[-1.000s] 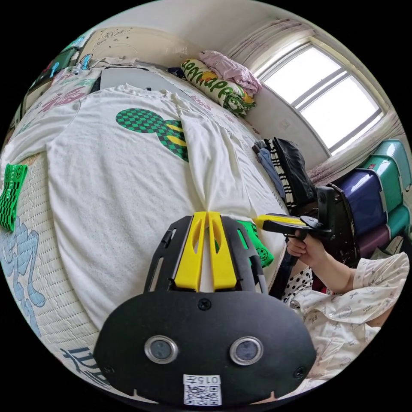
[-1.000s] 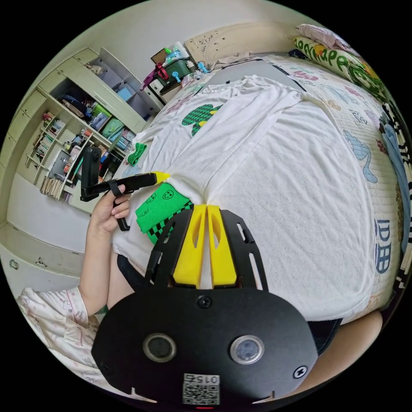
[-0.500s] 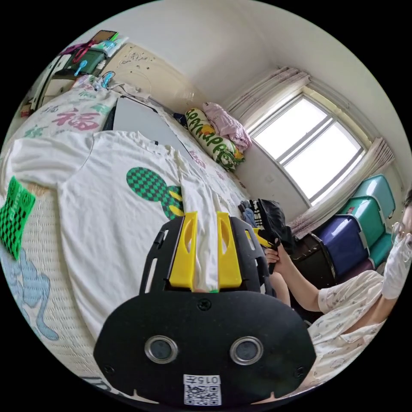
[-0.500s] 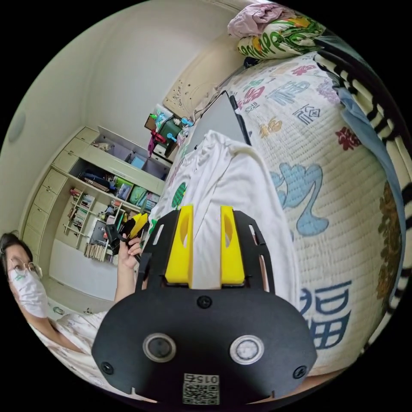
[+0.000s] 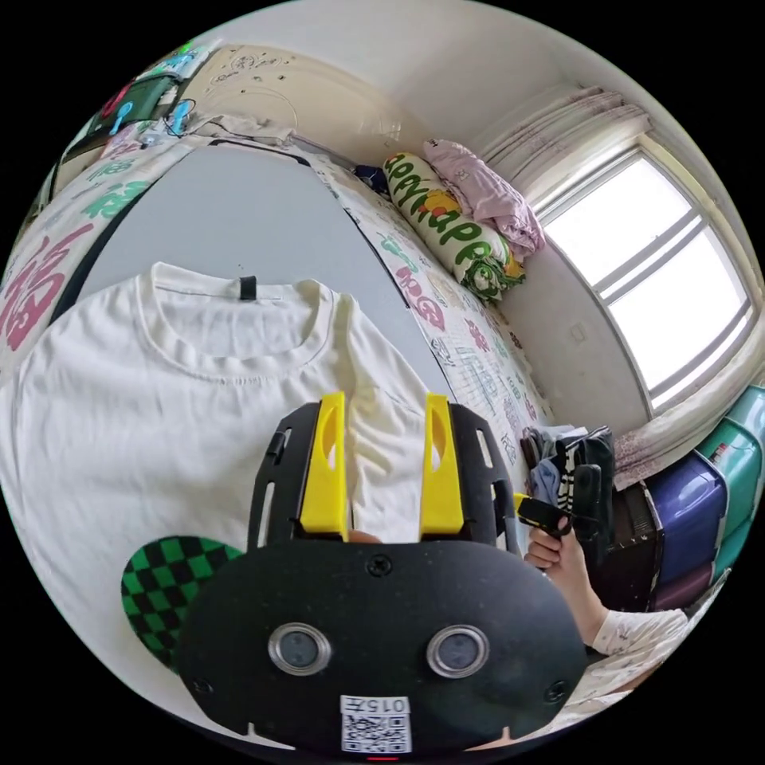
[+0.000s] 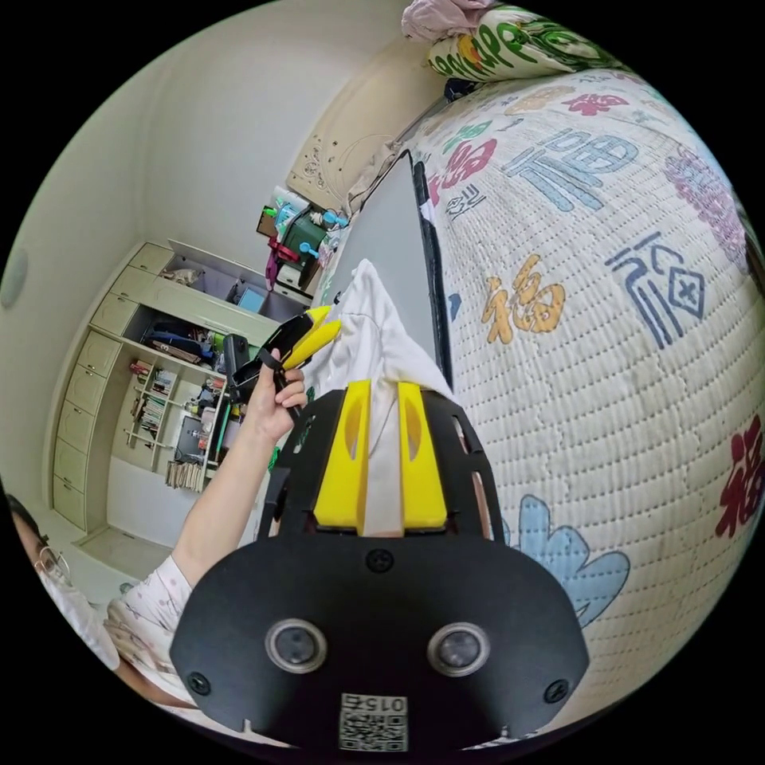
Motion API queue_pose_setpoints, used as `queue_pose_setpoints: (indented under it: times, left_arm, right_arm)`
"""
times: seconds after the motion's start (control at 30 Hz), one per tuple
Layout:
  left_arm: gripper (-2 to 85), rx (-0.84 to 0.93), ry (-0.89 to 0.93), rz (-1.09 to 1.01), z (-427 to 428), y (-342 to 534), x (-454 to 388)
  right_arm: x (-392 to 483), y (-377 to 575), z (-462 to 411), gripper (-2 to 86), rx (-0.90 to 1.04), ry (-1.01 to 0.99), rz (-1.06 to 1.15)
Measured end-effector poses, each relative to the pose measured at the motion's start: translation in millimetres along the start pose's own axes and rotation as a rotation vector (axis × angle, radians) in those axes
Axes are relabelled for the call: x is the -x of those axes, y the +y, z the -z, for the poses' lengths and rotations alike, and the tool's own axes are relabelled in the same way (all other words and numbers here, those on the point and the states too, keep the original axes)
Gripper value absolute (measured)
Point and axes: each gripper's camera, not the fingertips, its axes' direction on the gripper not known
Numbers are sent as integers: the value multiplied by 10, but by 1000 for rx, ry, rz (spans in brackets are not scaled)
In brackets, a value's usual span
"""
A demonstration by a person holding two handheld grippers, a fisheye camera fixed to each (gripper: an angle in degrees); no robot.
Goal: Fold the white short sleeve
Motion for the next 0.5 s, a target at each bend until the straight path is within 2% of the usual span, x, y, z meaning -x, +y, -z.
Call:
queue_pose_setpoints:
  times: [0.1,0.2,0.37,0.5]
  left_arm:
    - [59,55,-83,-7,-193,-227,-161]
    - [16,14,-133,-56,-152,-423,-377]
    - [4,-27,-156,-139,-179,-697,-780]
    - [9,42,-244,-169,-453,-890,-1054]
  right_arm:
    - [-129,-107,180,24,-21,-11,-1]
    - [-339,-125,424,12,-74,-64,-15]
    - [-859,-41,696,4,-172,-175,-120]
    - [-1136,37,704,3,-174,-189,-173]
